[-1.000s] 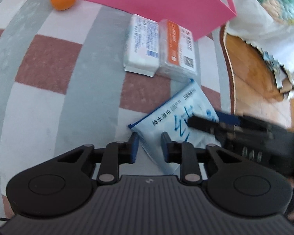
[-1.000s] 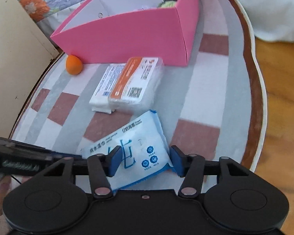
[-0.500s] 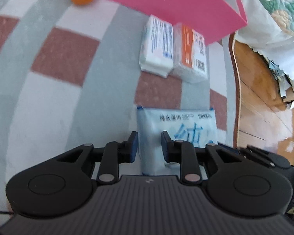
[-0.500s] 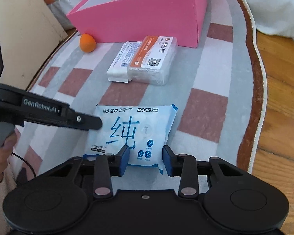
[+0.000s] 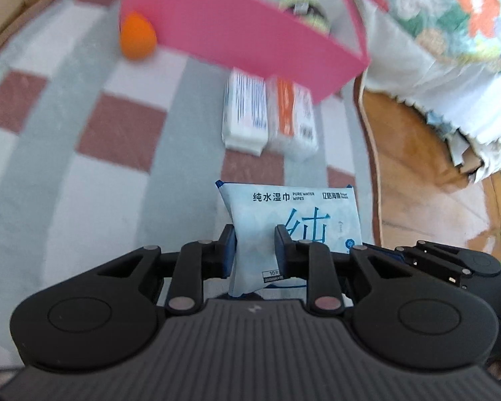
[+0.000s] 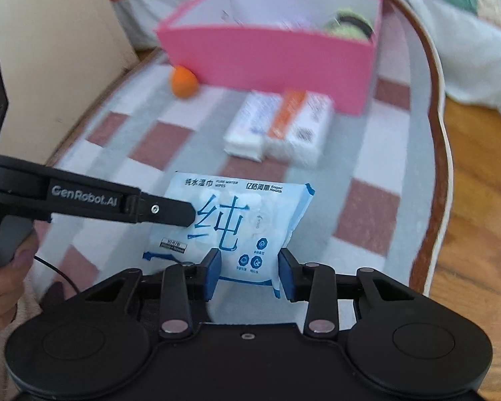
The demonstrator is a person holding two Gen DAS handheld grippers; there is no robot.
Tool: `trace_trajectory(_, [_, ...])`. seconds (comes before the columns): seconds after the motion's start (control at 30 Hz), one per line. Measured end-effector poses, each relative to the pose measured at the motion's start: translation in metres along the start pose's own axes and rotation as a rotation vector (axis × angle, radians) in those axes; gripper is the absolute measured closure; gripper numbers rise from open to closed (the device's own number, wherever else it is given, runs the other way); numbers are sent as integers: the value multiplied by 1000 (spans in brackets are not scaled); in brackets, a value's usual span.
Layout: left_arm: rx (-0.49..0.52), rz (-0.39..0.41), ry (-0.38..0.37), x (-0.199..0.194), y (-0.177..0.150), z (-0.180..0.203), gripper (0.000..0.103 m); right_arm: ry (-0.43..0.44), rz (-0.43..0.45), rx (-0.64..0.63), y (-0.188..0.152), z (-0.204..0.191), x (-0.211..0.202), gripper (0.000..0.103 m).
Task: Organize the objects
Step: 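Lift the wipes pack with the left tool and carry it over the box, then lower the wipes pack into the box and open the left tool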
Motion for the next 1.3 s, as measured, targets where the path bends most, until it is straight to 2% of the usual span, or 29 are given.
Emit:
trace_trajectory(0.2, [25, 114, -12, -57, 11, 3, 80, -11, 104, -48, 23, -25, -37, 58])
trace_trajectory(0.33, [31, 194, -18, -97, 18, 7, 82, 12, 180, -71, 38, -38, -62, 57])
trace_trajectory(0.5, [41, 213, -6, -126, 35, 10, 81, -31, 241, -143, 60, -54, -84, 56])
trace_trajectory(0.67, [100, 257, 31, -149, 74, 19, 80, -84, 294, -223, 105, -60, -107, 54])
trace_trajectory(0.8, [118, 271, 45, -160, 117, 20, 80, -79, 310, -228, 142, -60, -112, 52])
trace_trajectory(0.9, [129, 289, 46, -159, 151, 18, 80, -65, 323, -230, 170, -58, -107, 51])
trace_trajectory(1.07, [142, 244, 54, -127, 206, 8, 80, -32, 334, -138, 207, -34, -80, 49])
trace_trajectory(1.17, [111, 200, 63, -102, 231, 0, 80, 11, 294, -56, 223, -15, -55, 49])
trace_trajectory(1.3, [72, 118, 96, -60, 254, -18, 80, 63, 222, -15, 241, 8, -23, 49])
Point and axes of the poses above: each gripper's, at about its wrist camera, not at the fingertips, and x roughly the way its jaws point, z to its right, y to its top, the point moved 7 cm from there along x, roughly the way its jaws point, and after that the axes turned 11 degrees about -z, right-handed, at the moved point
